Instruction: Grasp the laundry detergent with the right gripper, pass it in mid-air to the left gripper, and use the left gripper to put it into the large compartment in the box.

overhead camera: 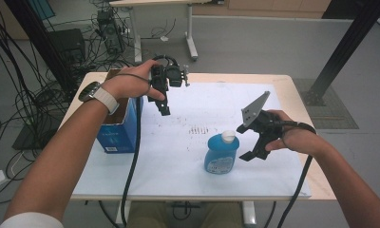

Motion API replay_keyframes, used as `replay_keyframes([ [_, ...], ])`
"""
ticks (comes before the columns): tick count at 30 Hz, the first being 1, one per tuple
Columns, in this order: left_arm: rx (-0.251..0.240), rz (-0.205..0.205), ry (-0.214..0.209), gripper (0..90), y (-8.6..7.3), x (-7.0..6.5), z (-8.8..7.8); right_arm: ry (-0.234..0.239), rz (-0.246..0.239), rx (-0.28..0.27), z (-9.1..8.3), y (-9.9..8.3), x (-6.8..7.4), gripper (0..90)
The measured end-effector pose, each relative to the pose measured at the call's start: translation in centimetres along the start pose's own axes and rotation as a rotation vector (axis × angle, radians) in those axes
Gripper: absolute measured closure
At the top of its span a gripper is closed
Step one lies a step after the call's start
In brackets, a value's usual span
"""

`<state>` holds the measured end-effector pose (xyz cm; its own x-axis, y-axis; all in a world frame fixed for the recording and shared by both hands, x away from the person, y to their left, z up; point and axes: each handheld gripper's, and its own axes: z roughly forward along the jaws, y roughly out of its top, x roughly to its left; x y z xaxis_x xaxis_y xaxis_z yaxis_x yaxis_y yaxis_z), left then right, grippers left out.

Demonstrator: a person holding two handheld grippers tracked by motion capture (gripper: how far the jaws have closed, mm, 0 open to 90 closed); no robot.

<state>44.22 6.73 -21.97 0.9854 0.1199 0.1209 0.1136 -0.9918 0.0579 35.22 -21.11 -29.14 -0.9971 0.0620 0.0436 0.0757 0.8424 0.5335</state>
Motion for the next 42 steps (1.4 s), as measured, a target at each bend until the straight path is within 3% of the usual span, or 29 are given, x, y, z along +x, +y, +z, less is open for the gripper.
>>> replay_keyframes([
  [42,0.007,-0.007,-0.011,9.3,0.0,0.1,0.6,0.025,0.014,-0.040,1.8,-1.7,-0.2,6.6],
])
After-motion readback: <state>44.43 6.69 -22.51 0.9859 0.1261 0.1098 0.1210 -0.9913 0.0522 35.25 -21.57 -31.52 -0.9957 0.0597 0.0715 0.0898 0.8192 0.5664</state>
